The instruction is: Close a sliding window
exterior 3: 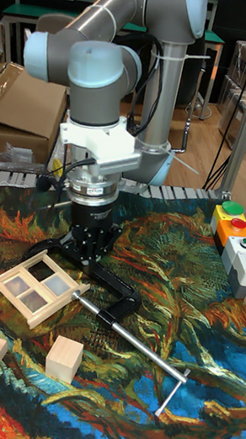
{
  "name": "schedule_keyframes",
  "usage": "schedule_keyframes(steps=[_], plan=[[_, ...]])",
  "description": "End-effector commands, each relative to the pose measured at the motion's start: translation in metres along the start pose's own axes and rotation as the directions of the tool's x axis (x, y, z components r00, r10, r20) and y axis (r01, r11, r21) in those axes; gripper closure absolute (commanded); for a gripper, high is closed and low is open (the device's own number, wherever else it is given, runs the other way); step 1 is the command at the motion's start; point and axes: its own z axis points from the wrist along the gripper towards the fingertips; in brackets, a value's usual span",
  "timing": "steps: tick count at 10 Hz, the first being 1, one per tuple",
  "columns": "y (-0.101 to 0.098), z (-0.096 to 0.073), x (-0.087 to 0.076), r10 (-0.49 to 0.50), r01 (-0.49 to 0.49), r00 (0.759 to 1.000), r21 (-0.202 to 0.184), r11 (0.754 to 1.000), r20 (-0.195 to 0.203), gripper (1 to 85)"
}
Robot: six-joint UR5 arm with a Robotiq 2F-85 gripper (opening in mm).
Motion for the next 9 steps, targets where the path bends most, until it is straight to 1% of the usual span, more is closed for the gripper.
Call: schedule_keyframes(steps=[1,2,3,4,5,7,8,9], plan=[[0.001,0.006,0.005,-0.030,0.030,0.998,-0.007,1.000,0.057,81.3],[-0.001,0.007,0.018,-0.017,0.017,1.000,0.000,1.000,0.009,79.7],[-0.006,0.007,0.026,-0.017,0.018,1.000,0.020,1.000,-0.025,80.3],[-0.003,0.009,0.023,-0.012,0.013,1.000,0.016,1.000,-0.019,80.3],[-0.002,0.019,0.026,-0.017,0.018,1.000,0.021,1.000,-0.025,79.0],[-0.014,0.036,0.044,-0.039,0.042,0.998,0.044,0.998,-0.049,78.0],[-0.027,0.042,0.055,-0.058,0.061,0.997,0.055,0.997,-0.057,77.0],[-0.033,0.043,0.061,-0.071,0.074,0.996,0.061,0.995,-0.056,76.3]])
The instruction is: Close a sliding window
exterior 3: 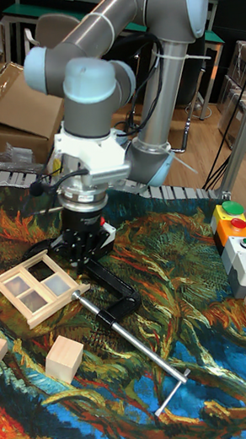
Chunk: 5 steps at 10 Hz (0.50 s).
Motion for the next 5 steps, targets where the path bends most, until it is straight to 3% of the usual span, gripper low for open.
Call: schedule_keyframes(steps=[1,2,5], plan=[[-0.0095,0.0132,0.0170,-0.020,0.020,1.000,-0.002,1.000,-0.002,76.0],[-0.0093,0.0132,0.0188,-0.017,0.017,1.000,-0.003,1.000,-0.009,75.7],[-0.0092,0.0188,0.0089,-0.021,0.021,0.999,-0.010,1.000,0.027,76.0]])
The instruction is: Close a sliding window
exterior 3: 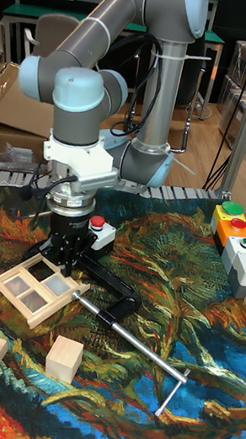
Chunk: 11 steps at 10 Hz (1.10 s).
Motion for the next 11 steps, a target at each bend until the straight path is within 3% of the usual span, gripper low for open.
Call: schedule_keyframes(steps=[1,4,9,11], plan=[[-0.005,0.010,0.000,-0.001,0.002,1.000,-0.010,1.000,0.023,76.0],[-0.011,0.012,0.014,-0.008,0.009,1.000,-0.020,1.000,0.024,76.0],[0.002,0.009,0.000,0.007,-0.001,0.997,-0.069,0.998,0.081,76.7],[-0.002,0.015,0.003,-0.005,0.011,0.996,-0.064,0.998,0.088,76.0]])
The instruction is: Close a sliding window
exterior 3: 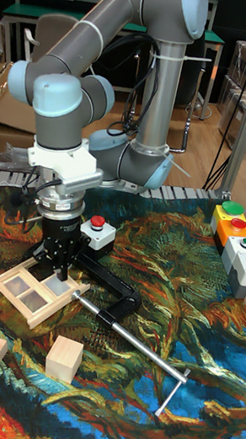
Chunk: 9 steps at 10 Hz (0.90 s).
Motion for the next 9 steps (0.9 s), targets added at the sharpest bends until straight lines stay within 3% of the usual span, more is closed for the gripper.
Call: schedule_keyframes(steps=[1,6,9], plan=[[-0.0009,0.0062,0.0000,0.000,0.000,1.000,-0.012,1.000,0.029,76.0],[-0.0026,0.0094,0.0090,-0.006,0.007,1.000,-0.011,1.000,0.028,75.3],[0.0022,0.0075,0.0027,0.007,-0.006,0.999,-0.026,1.000,0.052,75.0]])
